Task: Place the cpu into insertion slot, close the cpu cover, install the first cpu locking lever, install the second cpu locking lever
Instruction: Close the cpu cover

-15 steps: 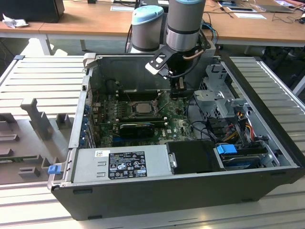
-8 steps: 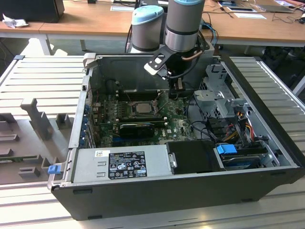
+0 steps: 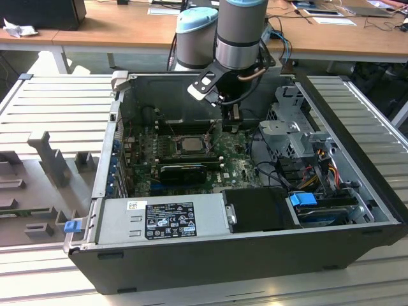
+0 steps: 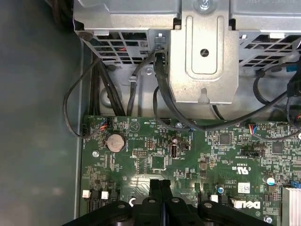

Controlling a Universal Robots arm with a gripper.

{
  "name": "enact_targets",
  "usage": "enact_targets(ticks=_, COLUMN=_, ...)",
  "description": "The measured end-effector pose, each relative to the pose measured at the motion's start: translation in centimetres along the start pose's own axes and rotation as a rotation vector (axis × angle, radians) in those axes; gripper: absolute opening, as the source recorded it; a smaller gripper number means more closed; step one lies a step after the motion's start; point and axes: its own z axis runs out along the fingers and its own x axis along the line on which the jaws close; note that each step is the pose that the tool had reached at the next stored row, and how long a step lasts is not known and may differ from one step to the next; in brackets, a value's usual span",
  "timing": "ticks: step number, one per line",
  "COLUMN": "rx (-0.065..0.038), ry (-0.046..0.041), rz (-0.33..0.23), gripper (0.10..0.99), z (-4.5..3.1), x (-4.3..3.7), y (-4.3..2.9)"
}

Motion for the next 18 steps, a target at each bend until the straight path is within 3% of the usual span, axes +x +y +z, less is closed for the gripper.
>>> enact_targets(ticks=5, rx=0.000, ry=0.0001, rz=0.000, gripper=0.106, z=-0.03, x=0.01, y=-0.59)
enact_targets(ticks=18, rx=0.000, ry=0.0000, rz=0.000, gripper=0.106, z=-0.07, x=0.04, y=-1.27)
